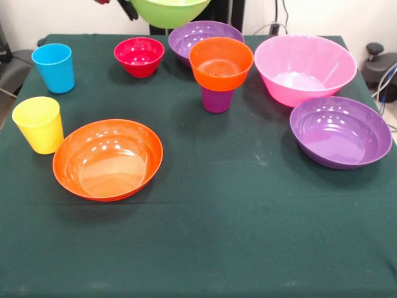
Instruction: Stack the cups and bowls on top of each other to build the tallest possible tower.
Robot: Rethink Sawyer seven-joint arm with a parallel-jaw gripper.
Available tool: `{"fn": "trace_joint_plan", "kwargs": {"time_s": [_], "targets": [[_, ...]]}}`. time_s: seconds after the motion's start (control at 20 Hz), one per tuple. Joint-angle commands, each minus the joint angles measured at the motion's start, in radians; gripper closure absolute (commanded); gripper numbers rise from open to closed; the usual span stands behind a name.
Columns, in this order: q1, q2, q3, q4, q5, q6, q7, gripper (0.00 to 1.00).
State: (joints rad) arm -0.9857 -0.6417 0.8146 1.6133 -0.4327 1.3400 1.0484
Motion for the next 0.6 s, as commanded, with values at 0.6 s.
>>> {"fn": "trace_joint_plan", "kwargs": {"time_s": [0.6], "targets": [[0.034, 0.019, -0.037, 0.255, 0.034, -0.322, 0.125, 1.0]]}}
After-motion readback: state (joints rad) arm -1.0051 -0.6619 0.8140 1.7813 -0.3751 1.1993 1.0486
